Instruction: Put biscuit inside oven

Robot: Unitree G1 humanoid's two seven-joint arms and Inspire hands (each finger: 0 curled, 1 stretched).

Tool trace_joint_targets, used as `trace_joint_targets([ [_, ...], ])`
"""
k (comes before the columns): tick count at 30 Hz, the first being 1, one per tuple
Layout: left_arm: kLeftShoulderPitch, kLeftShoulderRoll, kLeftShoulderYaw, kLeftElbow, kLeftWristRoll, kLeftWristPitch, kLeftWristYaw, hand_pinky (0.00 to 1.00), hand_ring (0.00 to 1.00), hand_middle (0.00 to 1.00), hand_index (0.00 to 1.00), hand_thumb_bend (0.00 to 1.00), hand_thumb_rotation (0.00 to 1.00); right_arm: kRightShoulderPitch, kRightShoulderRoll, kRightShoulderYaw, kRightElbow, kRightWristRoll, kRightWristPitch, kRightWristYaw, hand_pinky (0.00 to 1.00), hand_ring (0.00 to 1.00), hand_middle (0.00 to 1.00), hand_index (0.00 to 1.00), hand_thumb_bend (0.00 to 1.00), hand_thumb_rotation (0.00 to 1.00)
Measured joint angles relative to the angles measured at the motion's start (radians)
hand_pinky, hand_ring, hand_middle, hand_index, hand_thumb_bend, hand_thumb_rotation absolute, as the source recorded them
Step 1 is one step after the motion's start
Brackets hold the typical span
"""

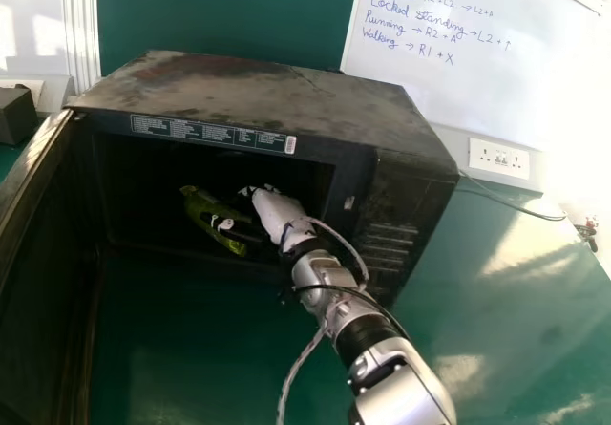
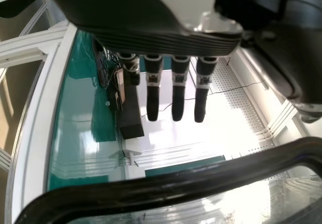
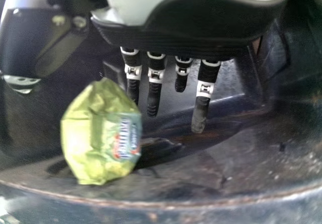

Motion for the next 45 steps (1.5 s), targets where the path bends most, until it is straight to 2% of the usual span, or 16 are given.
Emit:
trace_joint_targets([
  [3,0.0,0.0,0.0,0.0,-0.001,0.0,-0.001,0.73,0.78,0.83,0.81,0.69,0.74,0.006,-0.007,0.0,-0.01,0.001,-0.013,-0.003,0.59,0.77,0.81,0.8,0.95,0.44],
  [9,0.0,0.001,0.0,0.0,-0.003,0.001,-0.003,0.72,0.79,0.83,0.81,0.7,0.77,0.036,-0.032,-0.006,-0.051,0.011,-0.059,-0.007,0.59,0.77,0.81,0.81,0.95,0.44],
  [12,0.0,0.001,0.0,0.0,-0.003,0.003,-0.003,0.74,0.79,0.81,0.79,0.71,0.75,0.058,-0.044,-0.012,-0.084,0.027,-0.083,-0.007,0.6,0.78,0.81,0.81,0.95,0.44],
  [19,-0.002,0.001,0.001,0.002,-0.002,0.012,-0.002,0.68,0.73,0.79,0.78,0.69,0.72,0.138,-0.087,-0.031,-0.196,0.049,-0.136,-0.008,0.6,0.78,0.81,0.81,0.95,0.44],
  [21,-0.003,0.001,0.001,0.001,-0.002,0.016,-0.002,0.71,0.72,0.79,0.79,0.69,0.72,0.165,-0.101,-0.038,-0.238,0.052,-0.149,-0.007,0.6,0.77,0.81,0.81,0.95,0.44],
  [26,-0.007,0.0,0.006,0.001,-0.001,0.02,0.0,0.77,0.72,0.81,0.79,0.69,0.73,0.234,-0.144,-0.06,-0.368,0.064,-0.163,0.016,0.6,0.77,0.81,0.81,0.93,0.45],
  [30,-0.01,0.001,0.007,0.001,-0.001,0.021,0.0,0.79,0.76,0.81,0.79,0.68,0.72,0.305,-0.182,-0.085,-0.5,0.076,-0.173,0.046,0.6,0.77,0.82,0.81,0.94,0.45],
  [33,-0.01,0.0,0.008,0.001,-0.002,0.025,0.0,0.78,0.77,0.8,0.78,0.68,0.71,0.357,-0.209,-0.103,-0.594,0.08,-0.178,0.069,0.59,0.77,0.81,0.81,0.95,0.45],
  [37,-0.011,0.0,0.008,-0.001,-0.002,0.029,0.0,0.75,0.77,0.8,0.78,0.7,0.76,0.426,-0.239,-0.13,-0.718,0.098,-0.173,0.116,0.6,0.77,0.81,0.81,0.96,0.45],
  [41,-0.011,0.0,0.009,-0.002,-0.002,0.031,0.0,0.74,0.78,0.81,0.79,0.68,0.74,0.507,-0.262,-0.161,-0.851,0.124,-0.153,0.172,0.6,0.77,0.81,0.81,0.96,0.45],
  [45,-0.013,0.001,0.013,0.0,-0.003,0.031,-0.001,0.76,0.8,0.83,0.81,0.66,0.77,0.615,-0.275,-0.206,-0.984,0.211,-0.144,0.239,0.6,0.77,0.81,0.81,0.97,0.45],
])
